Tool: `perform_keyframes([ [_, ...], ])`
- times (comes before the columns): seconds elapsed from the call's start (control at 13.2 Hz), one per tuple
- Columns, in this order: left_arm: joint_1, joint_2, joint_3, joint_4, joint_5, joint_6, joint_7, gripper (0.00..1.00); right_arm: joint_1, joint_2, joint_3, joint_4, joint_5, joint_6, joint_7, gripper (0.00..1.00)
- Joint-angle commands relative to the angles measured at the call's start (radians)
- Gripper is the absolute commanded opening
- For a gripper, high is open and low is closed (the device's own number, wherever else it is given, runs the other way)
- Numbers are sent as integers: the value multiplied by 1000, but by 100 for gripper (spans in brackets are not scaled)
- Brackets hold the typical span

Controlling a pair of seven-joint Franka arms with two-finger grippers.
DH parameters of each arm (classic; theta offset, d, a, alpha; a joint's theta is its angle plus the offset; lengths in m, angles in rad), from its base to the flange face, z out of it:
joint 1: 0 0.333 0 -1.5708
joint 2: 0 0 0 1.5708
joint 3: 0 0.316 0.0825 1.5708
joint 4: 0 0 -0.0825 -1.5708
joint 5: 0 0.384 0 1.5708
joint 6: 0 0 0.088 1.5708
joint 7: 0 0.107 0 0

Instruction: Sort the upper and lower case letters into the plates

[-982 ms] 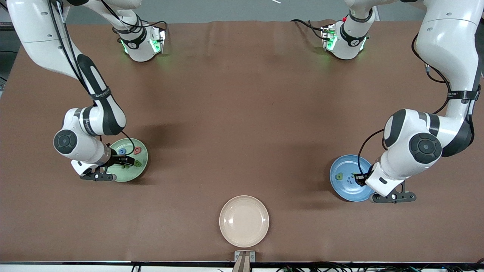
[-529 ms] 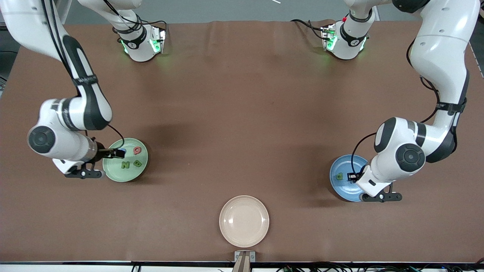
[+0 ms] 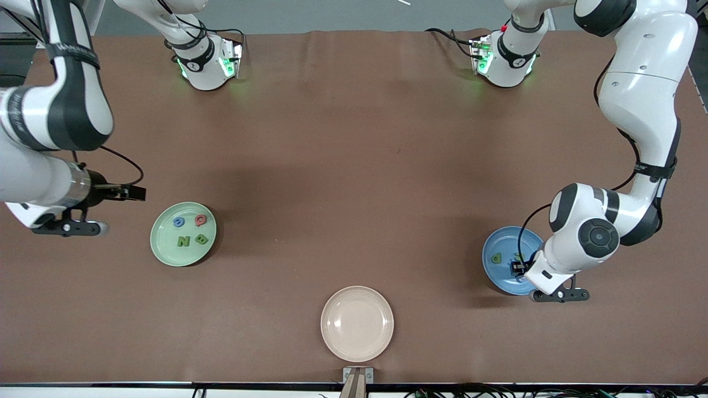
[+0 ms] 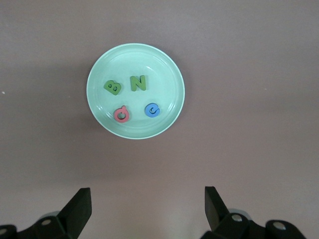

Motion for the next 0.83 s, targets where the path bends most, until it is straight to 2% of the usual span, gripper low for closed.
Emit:
perform_keyframes([
  [0.0,4,-128,-28,-3,5,-54,14,100,-22,17,4,88,57,-49,-8,100],
  [0.15,5,-202,-30,-1,4,-72,52,100,-24,32,4,174,50,-95,-5,100],
  [0.23,4,-245,-30,-1,4,-113,96,100,-27,32,4,183,54,-100,-8,100],
  [0.45,2,-380,-30,-1,-51,-264,150,100,-29,43,4,185,70,-103,-2,100],
  [0.53,2,-433,-30,-1,-97,-319,152,100,-32,40,4,184,109,-103,1,100],
  [0.76,-2,-529,-46,0,-142,-454,178,100,-29,25,7,161,111,-97,-2,100],
])
